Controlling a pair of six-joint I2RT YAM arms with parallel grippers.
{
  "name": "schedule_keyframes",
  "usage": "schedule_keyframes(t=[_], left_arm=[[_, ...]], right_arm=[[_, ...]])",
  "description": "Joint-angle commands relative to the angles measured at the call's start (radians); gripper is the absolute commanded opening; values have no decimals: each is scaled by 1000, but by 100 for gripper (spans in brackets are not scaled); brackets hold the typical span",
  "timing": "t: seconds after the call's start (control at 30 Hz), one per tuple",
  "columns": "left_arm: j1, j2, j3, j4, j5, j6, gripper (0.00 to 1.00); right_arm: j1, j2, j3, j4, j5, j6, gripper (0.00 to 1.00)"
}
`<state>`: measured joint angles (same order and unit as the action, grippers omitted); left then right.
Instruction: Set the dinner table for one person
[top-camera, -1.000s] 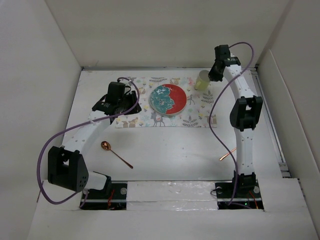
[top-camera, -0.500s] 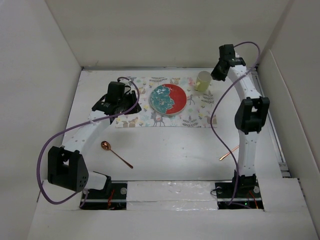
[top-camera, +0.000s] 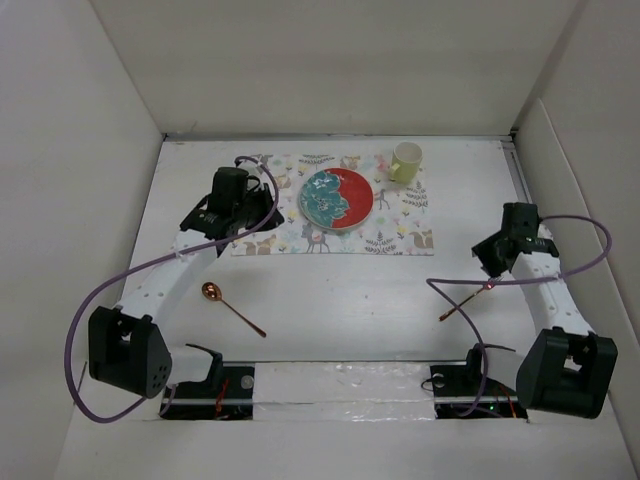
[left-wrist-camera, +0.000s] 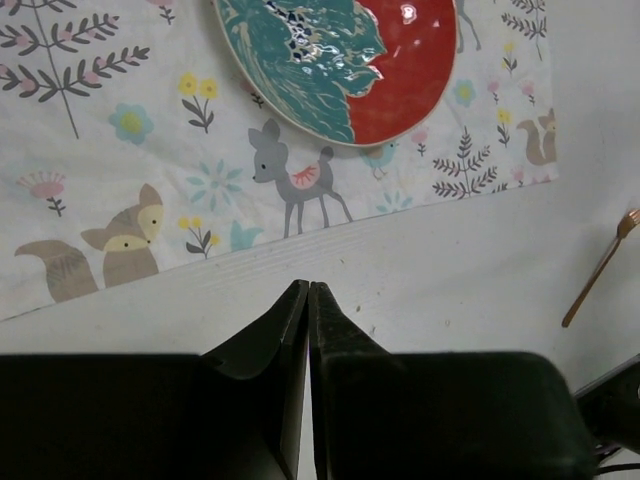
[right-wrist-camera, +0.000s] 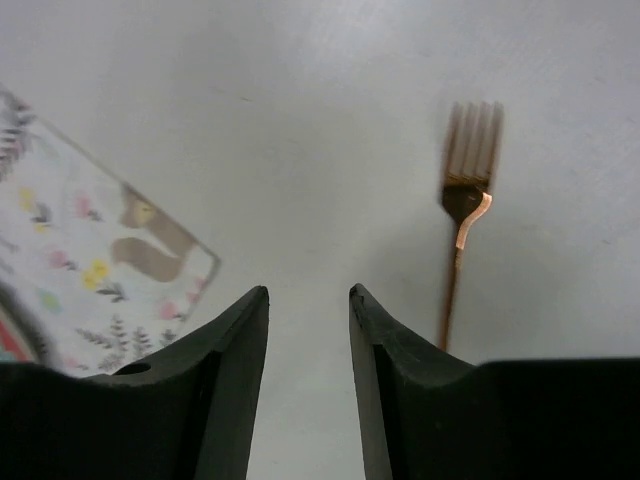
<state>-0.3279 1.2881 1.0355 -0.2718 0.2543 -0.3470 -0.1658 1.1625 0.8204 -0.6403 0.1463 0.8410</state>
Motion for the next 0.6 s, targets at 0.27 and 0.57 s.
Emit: schedule_keyframes(t=[0.27, 0.57], left_arm=[[-91, -93, -20, 51, 33, -27, 12], [-91, -153, -34, 39, 25, -26, 14]], right_arm=[[-74, 35, -35, -110, 42, 18, 46], [-86, 123, -4, -206, 32, 38, 44]])
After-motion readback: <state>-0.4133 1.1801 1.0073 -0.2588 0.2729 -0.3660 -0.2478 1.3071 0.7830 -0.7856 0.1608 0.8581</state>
